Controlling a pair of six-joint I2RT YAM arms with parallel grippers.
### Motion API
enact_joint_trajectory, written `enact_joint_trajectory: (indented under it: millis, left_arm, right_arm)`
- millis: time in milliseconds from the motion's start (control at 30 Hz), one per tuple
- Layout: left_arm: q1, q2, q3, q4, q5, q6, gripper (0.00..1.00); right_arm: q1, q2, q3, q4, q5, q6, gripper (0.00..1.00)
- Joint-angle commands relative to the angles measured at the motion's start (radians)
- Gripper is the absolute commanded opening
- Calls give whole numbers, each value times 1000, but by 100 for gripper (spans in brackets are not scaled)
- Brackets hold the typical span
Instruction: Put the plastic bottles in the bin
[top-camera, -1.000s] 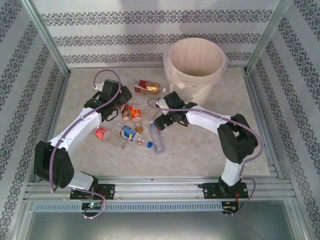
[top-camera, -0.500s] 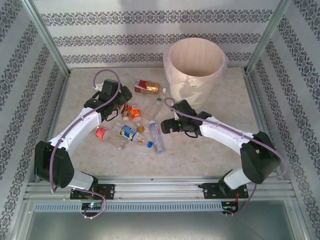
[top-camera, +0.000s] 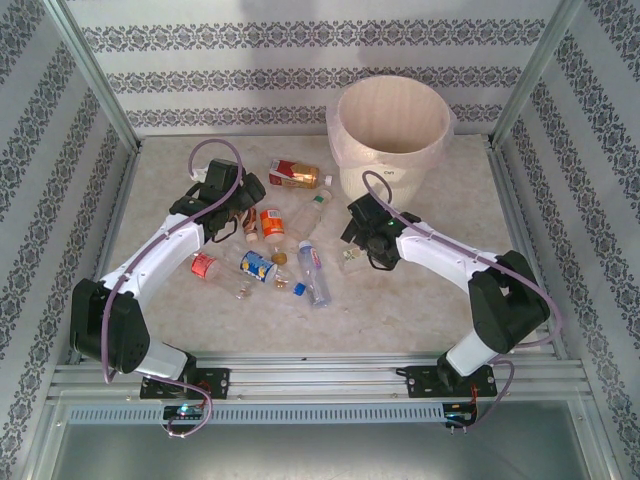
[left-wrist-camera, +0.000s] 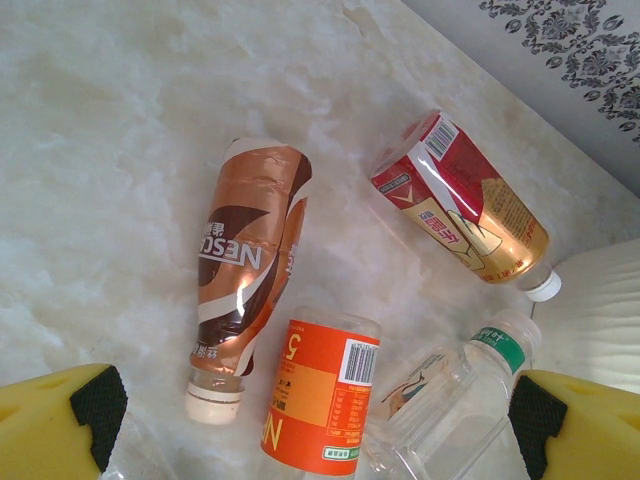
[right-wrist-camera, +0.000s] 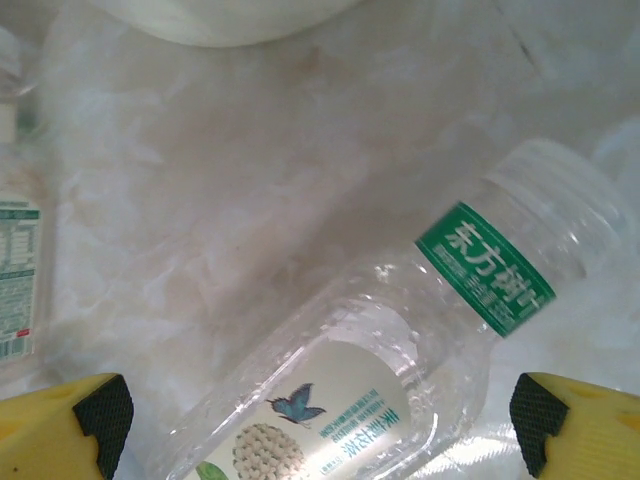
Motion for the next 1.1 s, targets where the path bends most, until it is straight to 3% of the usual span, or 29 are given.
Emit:
enact_joint_trajectory:
  millis: [0,533,733,1067]
  left_arm:
    - [11,3,-12,6,-4,-9,100]
    - [13,24,-12,3,5,-6,100]
    - [15,32,4,-5,7,-4,100]
    - [16,67,39,-9,34,-7,100]
  right_arm:
    - [0,19,0,-53,-20,182,98]
    - [-38,195,-2,107,-172,282,97]
    - [-46,163,-73,140,-141,294,78]
    - [-68,-33,-248,214,-22,295,56]
